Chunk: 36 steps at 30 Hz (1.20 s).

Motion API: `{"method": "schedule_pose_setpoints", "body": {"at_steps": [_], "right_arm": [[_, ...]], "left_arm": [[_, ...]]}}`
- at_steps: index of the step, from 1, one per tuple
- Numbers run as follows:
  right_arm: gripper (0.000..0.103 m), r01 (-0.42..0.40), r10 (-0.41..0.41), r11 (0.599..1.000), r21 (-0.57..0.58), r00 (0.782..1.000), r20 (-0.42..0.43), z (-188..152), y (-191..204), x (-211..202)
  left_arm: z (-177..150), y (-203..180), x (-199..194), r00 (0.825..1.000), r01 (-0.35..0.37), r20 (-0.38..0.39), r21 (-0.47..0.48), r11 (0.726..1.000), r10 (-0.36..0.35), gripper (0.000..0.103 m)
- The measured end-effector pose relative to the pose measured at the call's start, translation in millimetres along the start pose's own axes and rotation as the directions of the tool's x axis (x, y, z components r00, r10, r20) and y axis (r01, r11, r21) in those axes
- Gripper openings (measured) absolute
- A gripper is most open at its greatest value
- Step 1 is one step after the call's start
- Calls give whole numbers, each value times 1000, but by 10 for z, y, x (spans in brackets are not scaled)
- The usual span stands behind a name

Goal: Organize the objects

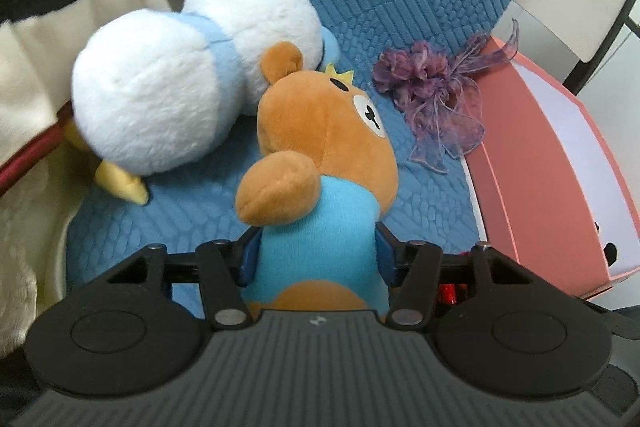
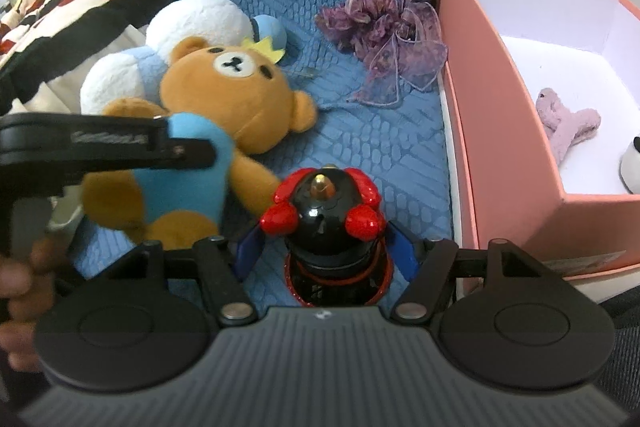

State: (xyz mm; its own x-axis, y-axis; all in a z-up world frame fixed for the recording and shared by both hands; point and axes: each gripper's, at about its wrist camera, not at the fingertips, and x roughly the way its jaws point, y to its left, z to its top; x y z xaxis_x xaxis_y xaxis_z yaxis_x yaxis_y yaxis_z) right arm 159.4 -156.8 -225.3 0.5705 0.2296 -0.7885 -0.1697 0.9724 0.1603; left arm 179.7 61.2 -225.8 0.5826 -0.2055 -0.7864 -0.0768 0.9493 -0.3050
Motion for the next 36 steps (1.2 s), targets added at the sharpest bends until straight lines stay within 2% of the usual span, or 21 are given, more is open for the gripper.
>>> {"method": "schedule_pose_setpoints", "body": {"at_steps": [5, 6, 7, 10, 15, 19, 23, 29, 36], "right_arm": [[68, 28, -28, 999, -16, 1000, 11, 2, 48, 51], [64, 32, -32, 999, -23, 999, 16, 2, 60, 56], [64, 44, -44, 999, -31, 999, 21, 4, 71, 59], [63, 32, -31, 998, -46, 999, 14, 21, 86, 52], [63, 34, -34, 998, -49, 999, 0, 34, 87, 9], [63, 38, -39, 997, -69, 999, -12, 54, 109, -30], [63, 36, -36, 998, -61, 999, -11, 111, 88, -139], [63, 29, -28, 998, -54, 1000, 13, 214, 57, -418], [63, 18, -16, 999, -38, 999, 32, 328, 43, -754]], "left_arm": [[-13, -35, -31, 1000, -16, 3, 26, 1000, 16, 62], [-6, -49, -17, 1000, -14, 0, 27, 1000, 14, 62], [-3, -55, -9, 1000, -14, -3, 26, 1000, 14, 62], [-20, -52, -13, 1000, -18, -2, 28, 999, 18, 62], [-70, 6, 42, 1000, -8, -12, -17, 1000, 7, 62], [-90, -26, -26, 1000, 1, 17, -22, 1000, -1, 61], [-127, 4, -150, 999, 31, 34, -45, 998, -30, 61], [-150, 4, -383, 996, 38, 86, -75, 996, -32, 60], [-89, -115, -693, 993, 65, 104, -112, 992, -54, 59]]}}
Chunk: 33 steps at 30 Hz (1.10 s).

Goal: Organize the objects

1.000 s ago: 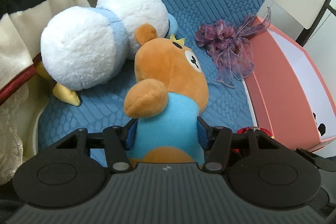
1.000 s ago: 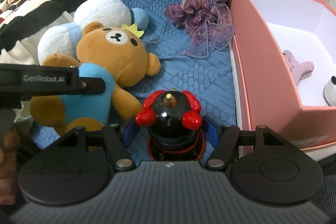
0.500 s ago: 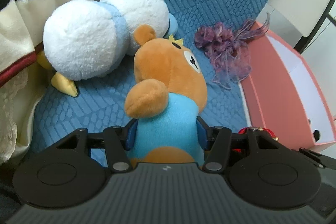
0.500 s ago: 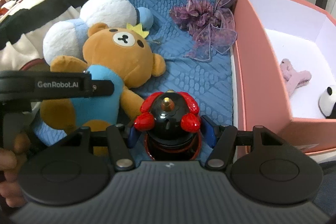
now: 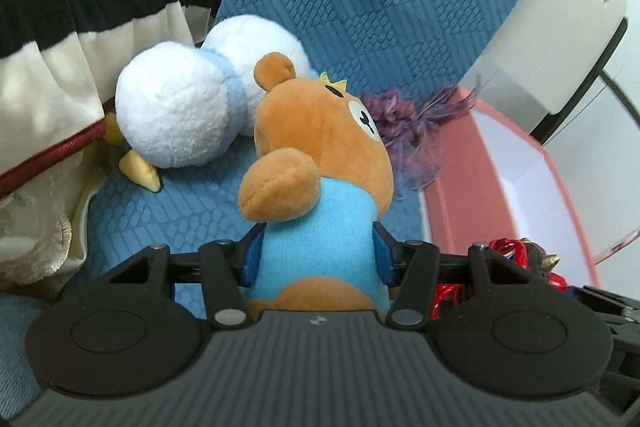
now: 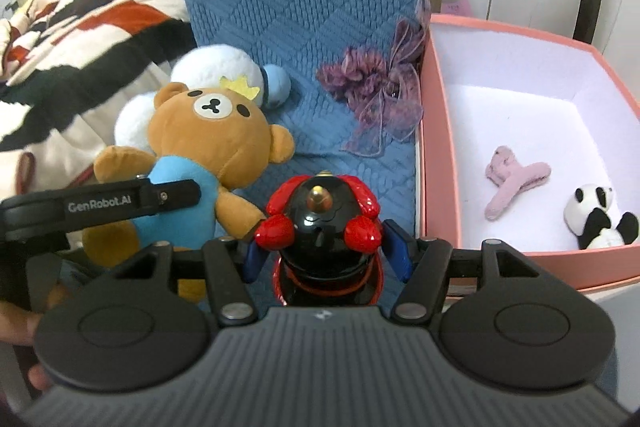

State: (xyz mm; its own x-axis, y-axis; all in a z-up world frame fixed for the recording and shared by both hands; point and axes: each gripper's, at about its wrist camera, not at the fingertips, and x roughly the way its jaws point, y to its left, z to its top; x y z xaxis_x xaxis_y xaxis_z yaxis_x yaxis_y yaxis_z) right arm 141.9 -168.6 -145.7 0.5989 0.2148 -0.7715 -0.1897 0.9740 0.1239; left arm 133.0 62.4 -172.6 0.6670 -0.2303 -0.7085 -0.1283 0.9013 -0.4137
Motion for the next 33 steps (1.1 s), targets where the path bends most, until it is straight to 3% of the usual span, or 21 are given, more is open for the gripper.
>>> {"method": "schedule_pose_setpoints", "body": {"at_steps": [11, 17, 33], "right_arm": [[63, -41, 41, 999, 5, 997, 65, 323, -74, -548], [63, -61, 61, 998, -6, 992, 106, 504, -144, -810], [63, -78, 79, 997, -15, 975, 207, 873, -527, -1224]], "left_arm": [[178, -377, -505, 999, 39, 0, 3, 999, -39, 59], [315, -660, -733, 999, 38, 37, 28, 999, -39, 59], [693, -1458, -882, 995, 54, 80, 126, 991, -65, 59]]}}
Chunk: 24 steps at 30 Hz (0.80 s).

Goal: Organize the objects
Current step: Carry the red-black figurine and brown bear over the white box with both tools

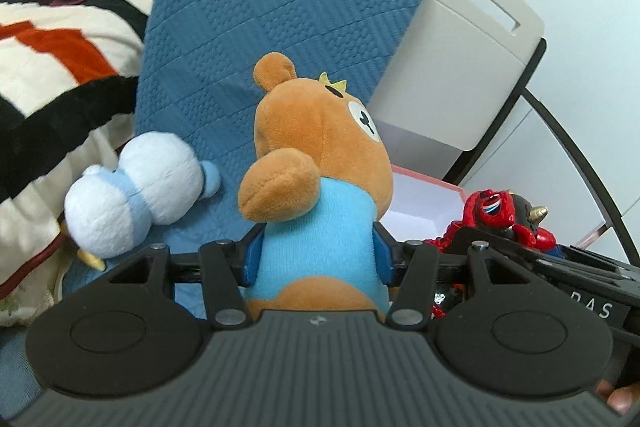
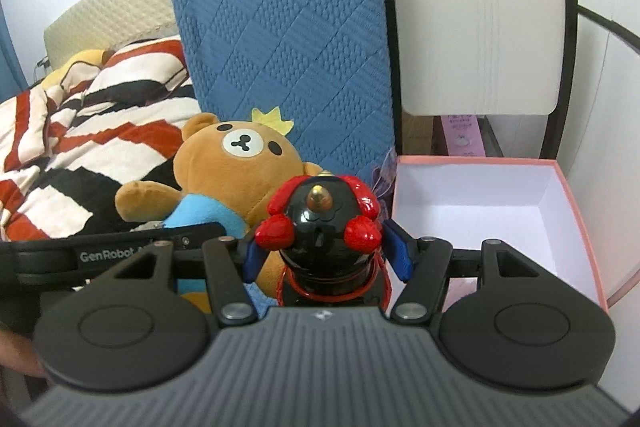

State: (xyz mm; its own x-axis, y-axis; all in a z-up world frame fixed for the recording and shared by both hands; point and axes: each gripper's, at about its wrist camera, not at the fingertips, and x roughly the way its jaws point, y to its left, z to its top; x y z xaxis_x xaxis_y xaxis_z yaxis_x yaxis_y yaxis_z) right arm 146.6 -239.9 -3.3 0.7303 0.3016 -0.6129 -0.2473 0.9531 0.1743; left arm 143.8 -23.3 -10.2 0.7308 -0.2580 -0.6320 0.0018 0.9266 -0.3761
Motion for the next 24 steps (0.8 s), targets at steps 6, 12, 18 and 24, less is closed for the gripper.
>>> {"method": "schedule_pose_setpoints", "body": {"at_steps": [6, 12, 18, 24], "right_arm": [[63, 9, -9, 1000, 18, 1000, 18, 106, -202, -68], [63, 26, -28, 999, 40, 999, 37, 188, -456, -137], [63, 46, -50, 996, 70, 997, 53, 252, -714, -150], [63, 70, -75, 993, 95, 996, 49, 270, -1005, -63]], "left_arm": [[104, -267, 116, 1000, 16, 0, 22, 1000, -16, 60], [188, -555, 261, 999, 40, -1, 50, 998, -40, 59], [265, -832, 464, 998, 61, 2, 68, 996, -62, 60], [285, -1038, 770, 997, 72, -29, 78, 994, -70, 60]]}}
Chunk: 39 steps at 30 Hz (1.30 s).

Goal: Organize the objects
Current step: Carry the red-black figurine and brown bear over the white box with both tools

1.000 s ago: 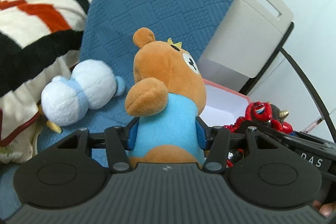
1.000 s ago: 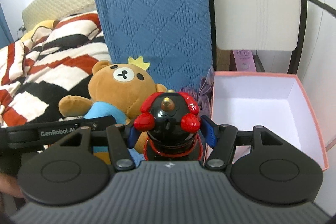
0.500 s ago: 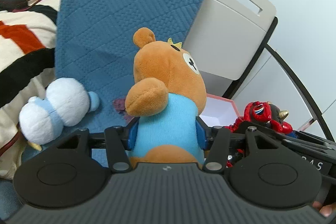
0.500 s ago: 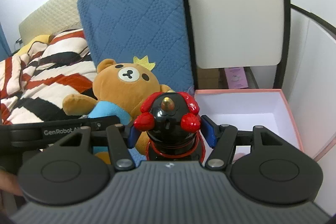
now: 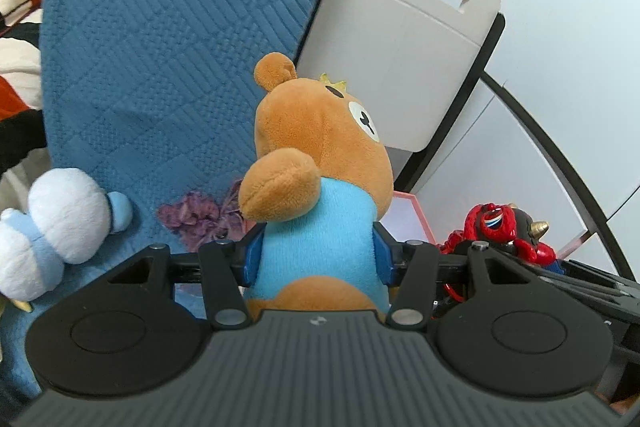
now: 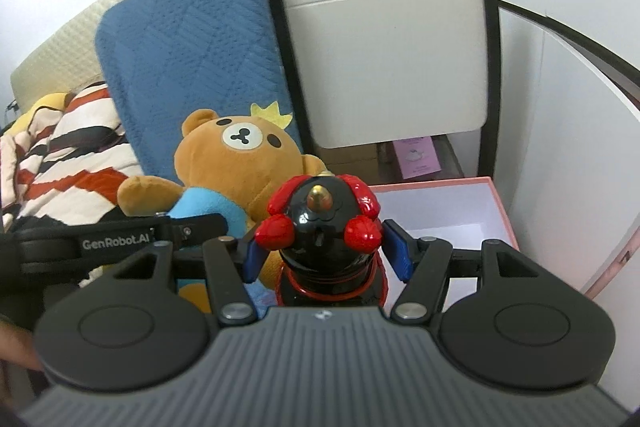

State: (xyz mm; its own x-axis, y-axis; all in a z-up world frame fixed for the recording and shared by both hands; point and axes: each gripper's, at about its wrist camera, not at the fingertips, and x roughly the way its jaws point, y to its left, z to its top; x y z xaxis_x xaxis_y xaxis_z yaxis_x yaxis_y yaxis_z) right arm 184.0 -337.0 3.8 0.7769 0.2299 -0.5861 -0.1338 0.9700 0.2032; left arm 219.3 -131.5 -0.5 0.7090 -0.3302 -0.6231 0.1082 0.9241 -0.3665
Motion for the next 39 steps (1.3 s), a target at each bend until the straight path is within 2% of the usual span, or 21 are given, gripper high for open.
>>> {"method": "schedule_pose_setpoints", "body": {"at_steps": [7, 14, 19, 24, 30, 34, 39], "right_arm": [[63, 29, -26, 999, 43, 998, -57, -22, -351, 274], [63, 68, -57, 995, 77, 988, -141, -212, -717, 645], [63, 101, -78, 990, 102, 976, -204, -418, -973, 938], [63, 141, -99, 982, 124, 951, -293, -659, -1202, 1242], [63, 175, -120, 975, 135, 931, -345, -811, -1375, 1456], [64, 182, -127, 974, 133, 931, -343, -838, -1407, 1493], [64, 182, -128, 974, 132, 933, -337, -812, -1413, 1417]], "left_arm": [[-23, -177, 501, 999, -14, -48, 23, 1000, 15, 60], [-132, -265, 1090, 991, -17, -133, 49, 999, 23, 60], [-269, -293, 1563, 976, -14, -215, 63, 998, 28, 60], [-448, -290, 1883, 962, -7, -273, 75, 997, 28, 60], [-588, -257, 2165, 944, -18, -327, 90, 996, 46, 60], [-638, -262, 2242, 937, -16, -345, 83, 996, 44, 61], [-616, -338, 2201, 933, 7, -358, 111, 994, 34, 79]]}}
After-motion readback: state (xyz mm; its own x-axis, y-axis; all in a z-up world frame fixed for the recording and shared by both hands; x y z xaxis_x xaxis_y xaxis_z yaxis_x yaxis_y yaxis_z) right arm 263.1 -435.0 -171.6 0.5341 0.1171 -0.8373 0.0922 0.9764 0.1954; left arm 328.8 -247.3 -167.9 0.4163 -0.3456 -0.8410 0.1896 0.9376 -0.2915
